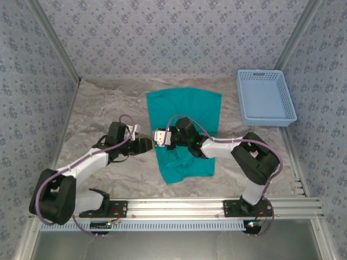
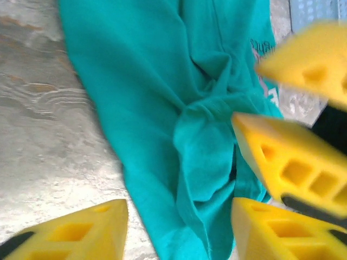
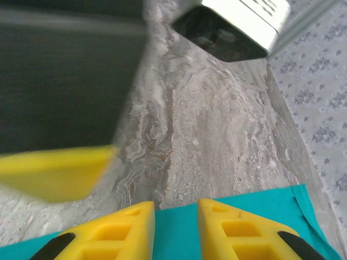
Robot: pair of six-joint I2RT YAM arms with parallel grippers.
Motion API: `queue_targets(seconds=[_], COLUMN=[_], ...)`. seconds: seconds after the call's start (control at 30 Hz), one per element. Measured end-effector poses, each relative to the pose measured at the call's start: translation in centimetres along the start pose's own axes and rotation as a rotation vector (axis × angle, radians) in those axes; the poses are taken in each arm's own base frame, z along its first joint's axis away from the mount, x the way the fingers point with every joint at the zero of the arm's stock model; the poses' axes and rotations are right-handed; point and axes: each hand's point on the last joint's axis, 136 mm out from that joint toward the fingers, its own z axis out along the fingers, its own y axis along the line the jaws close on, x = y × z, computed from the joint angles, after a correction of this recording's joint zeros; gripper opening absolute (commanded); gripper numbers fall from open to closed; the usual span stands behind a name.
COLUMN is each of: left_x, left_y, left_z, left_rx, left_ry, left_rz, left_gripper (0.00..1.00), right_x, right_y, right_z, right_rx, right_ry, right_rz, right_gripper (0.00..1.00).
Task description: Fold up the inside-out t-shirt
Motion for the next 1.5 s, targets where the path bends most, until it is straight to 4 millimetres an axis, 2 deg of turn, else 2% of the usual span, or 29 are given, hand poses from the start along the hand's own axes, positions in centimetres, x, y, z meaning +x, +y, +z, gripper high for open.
queue_targets(seconds=[0.07, 0.13, 0.2, 0.23, 0.37, 0.47, 0.57, 0.67, 0.8, 0.93, 1.17, 1.27, 1.37, 1.5], left_x=[0.8, 1.5, 1.2, 0.8, -1.1, -2.4, -3.0, -3.2, -3.5, -4.7, -5.4, -6.2, -7.6, -9.4], left_y=[-0.9, -1.2, -0.9, -0.6, -0.3, -1.3, -1.6, -0.9, -0.4, -1.1, -2.5, -2.8, -3.8, -5.1], left_z=[0.6, 1.1, 1.5, 1.7, 2.2, 2.5, 3.6, 5.3, 6.8, 7.8, 10.1, 9.5, 8.2, 5.8], left_rx=[-0.015, -0.038, -0.076, -0.102, -0.156, -0.136, -0.12, -0.128, -0.13, -0.128, -0.227, -0.252, -0.262, -0.274], left_ry=[0.01, 0.022, 0.018, 0.01, -0.043, -0.098, -0.104, -0.062, -0.024, -0.025, -0.004, -0.027, -0.099, -0.211], left_rz=[0.102, 0.197, 0.286, 0.344, 0.584, 0.759, 0.889, 0.976, 1.065, 1.154, 1.401, 1.421, 1.424, 1.419], left_gripper=[0.59, 0.6, 0.6, 0.61, 0.62, 0.63, 0.64, 0.64, 0.64, 0.65, 0.61, 0.6, 0.6, 0.6], right_x=[0.2, 0.2, -0.1, -0.4, -2.1, -2.9, -2.3, -1.5, -0.3, 0.6, 4.3, 4.8, 5.3, 5.8], right_y=[-1.0, -2.4, -4.0, -4.9, -7.7, -9.1, -9.7, -10.3, -9.1, -8.1, -5.4, -3.8, -2.3, -1.8], right_z=[-0.8, -2.7, -5.1, -6.7, -11.9, -16.2, -20.2, -22.3, -22.0, -21.5, -18.1, -16.4, -15.0, -14.2], right_rx=[0.029, 0.083, 0.162, 0.212, 0.355, 0.458, 0.548, 0.592, 0.549, 0.516, 0.427, 0.372, 0.32, 0.303], right_ry=[0.014, 0.024, 0.03, 0.029, 0.011, -0.042, -0.099, -0.098, -0.039, 0.004, 0.144, 0.181, 0.219, 0.24], right_rz=[0.062, 0.114, 0.15, 0.172, 0.278, 0.379, 0.518, 0.621, 0.672, 0.699, 0.801, 0.799, 0.781, 0.767], right_gripper=[0.37, 0.62, 0.63, 0.98, 1.0, 1.0, 1.0, 1.0, 1.0, 1.0, 1.0, 1.0, 1.0, 1.0])
